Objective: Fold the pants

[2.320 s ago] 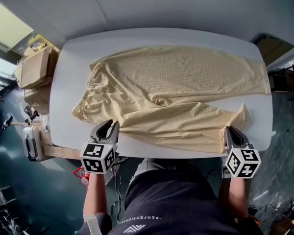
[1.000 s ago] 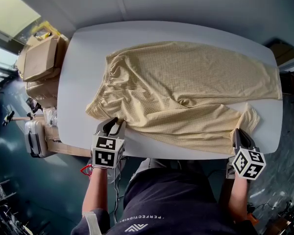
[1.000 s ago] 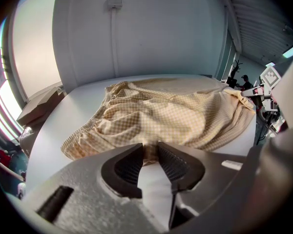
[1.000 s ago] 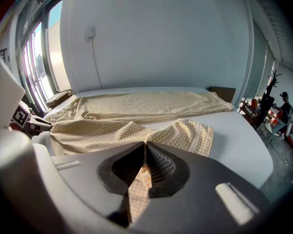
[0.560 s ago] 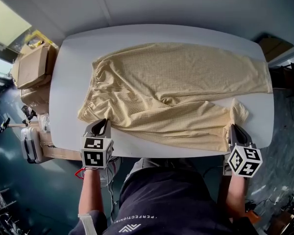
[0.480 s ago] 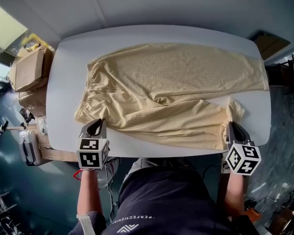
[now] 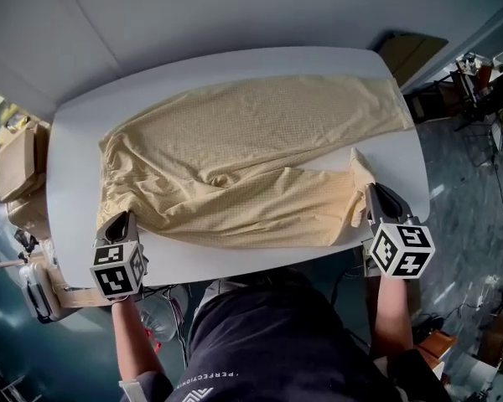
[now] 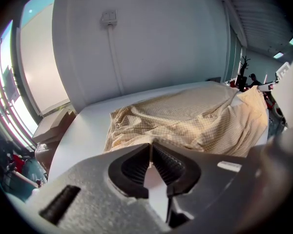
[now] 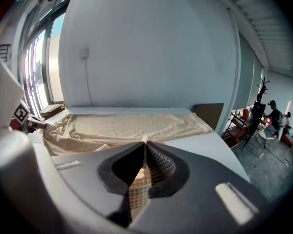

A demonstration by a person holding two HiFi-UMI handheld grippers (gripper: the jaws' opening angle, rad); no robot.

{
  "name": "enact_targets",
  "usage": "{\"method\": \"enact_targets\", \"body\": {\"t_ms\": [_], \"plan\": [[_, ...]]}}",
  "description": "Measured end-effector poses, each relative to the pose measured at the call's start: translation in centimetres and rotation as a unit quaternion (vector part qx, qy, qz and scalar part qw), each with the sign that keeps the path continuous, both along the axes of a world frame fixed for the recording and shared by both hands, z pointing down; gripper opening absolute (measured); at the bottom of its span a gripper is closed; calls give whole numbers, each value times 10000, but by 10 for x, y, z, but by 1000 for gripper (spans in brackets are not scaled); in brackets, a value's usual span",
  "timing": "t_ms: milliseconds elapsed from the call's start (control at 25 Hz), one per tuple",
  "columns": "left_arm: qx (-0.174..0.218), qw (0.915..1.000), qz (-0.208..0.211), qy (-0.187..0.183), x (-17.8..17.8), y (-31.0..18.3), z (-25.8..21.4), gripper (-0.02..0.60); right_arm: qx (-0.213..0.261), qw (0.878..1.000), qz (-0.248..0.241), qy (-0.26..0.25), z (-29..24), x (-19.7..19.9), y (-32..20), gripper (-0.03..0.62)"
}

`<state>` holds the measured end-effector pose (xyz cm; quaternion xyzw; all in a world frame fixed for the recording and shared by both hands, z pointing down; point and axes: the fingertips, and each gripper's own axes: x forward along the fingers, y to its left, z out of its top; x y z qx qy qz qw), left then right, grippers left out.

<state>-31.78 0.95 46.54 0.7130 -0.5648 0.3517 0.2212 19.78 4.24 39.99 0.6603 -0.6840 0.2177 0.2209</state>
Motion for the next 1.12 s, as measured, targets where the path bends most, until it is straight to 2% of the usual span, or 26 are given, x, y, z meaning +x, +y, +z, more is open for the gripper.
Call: {"method": "enact_targets", "body": {"t_ms": [200,400,600,800,1120], "plan": [[-4,9996,241,-116,1,-18,-6,25,246,9992,274,150,-16,11,-16,15],[-33,9994,311,119,-7,-35,-8,25,476,9964,627,301,-30,22,-26,14],[-108,9993,337,102,-9,-39,-12,26,621,9930,899,445,-49,49,-36,14],[-95,9998,143,-53,-8,-48,-21,26,819,9919,850,466,-62,65,-58,14],[2,9988,-455,-192,-10,-70,-36,25,874,9931,713,311,-68,94,-89,14]]}}
